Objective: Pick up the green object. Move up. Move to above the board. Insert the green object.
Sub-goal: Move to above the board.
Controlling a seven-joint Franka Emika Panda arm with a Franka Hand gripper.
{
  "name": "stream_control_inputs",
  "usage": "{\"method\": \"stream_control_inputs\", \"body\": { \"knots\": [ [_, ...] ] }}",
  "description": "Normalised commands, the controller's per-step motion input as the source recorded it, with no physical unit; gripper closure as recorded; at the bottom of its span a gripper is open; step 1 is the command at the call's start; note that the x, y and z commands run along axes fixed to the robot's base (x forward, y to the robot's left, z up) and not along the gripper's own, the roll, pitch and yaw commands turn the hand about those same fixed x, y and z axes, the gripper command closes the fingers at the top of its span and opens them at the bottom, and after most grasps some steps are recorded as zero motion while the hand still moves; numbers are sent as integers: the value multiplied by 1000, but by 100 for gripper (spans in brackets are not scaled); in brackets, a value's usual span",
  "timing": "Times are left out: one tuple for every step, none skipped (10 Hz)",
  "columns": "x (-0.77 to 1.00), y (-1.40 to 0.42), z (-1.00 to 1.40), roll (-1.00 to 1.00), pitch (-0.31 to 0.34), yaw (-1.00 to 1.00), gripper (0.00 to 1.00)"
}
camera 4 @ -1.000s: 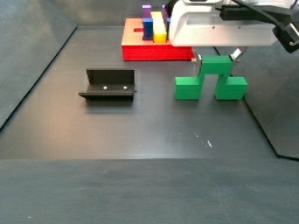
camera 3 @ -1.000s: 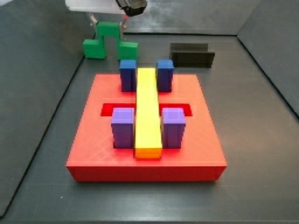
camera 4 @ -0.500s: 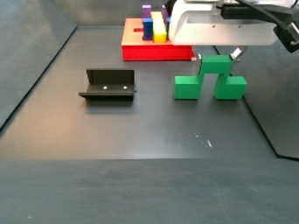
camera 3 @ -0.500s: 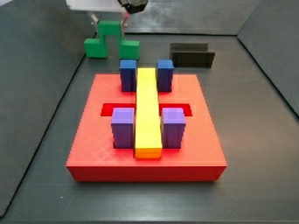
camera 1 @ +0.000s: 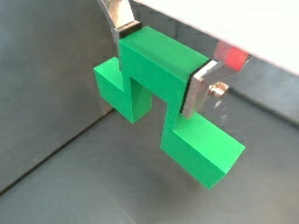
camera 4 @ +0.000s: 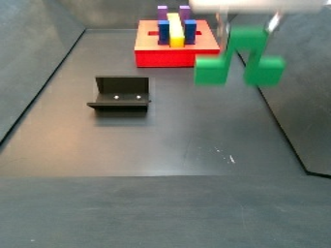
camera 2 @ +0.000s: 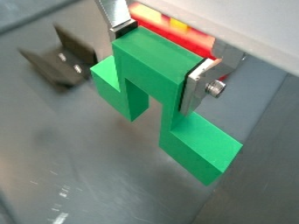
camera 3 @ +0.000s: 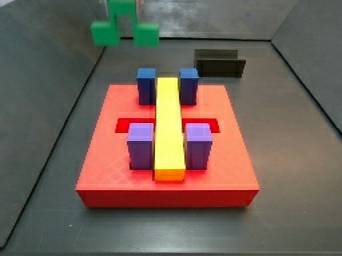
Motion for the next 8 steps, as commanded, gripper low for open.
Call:
{"method": "stream_control_inputs", "body": {
  "knots": [
    [-54,-11,1400,-8,36,-6,100],
    [-36,-3,1400,-7,2,-4,100],
    [44,10,1400,-10,40,-6,100],
    [53,3,722,-20,101,-9,100],
    [51,-1,317,-22,86,-7,100],
    [583,-1400,208,-18,199,33,100],
    [581,-1400,201,54,231,41,100],
    [611,-1400,201,40,247,36,100]
  ]
}}
